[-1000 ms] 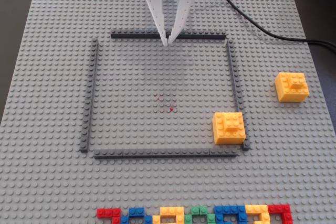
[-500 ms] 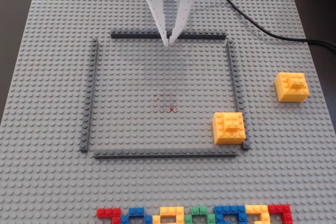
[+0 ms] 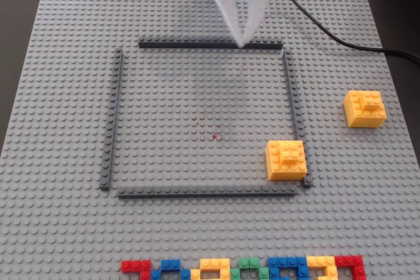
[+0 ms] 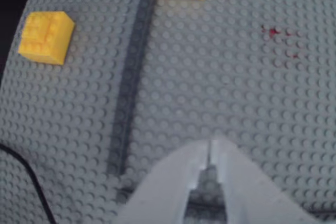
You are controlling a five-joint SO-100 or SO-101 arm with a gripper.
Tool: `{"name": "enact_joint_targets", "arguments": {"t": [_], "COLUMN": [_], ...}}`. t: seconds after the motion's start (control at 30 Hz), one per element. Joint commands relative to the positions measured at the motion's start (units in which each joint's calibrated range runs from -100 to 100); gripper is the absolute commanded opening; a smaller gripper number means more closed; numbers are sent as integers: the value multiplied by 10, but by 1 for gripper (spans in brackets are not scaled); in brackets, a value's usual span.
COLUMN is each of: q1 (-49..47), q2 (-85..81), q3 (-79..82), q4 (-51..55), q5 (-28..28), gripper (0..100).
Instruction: Grab the cube and place it into the grid
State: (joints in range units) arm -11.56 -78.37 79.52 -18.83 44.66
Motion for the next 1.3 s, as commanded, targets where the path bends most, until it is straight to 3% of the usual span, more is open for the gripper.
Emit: {"name": "enact_joint_targets", "arguments": {"t": [0.0,0.27,0.9,1.27], "q1": [-29,-77,-189,-208], "q2": [63,176,499,704], "q3": [-133,-280,-648,-862], "q4": [21,61,132,161], "q5": [-13,-42,-168,-179], "gripper": [0,0,0,0]}}
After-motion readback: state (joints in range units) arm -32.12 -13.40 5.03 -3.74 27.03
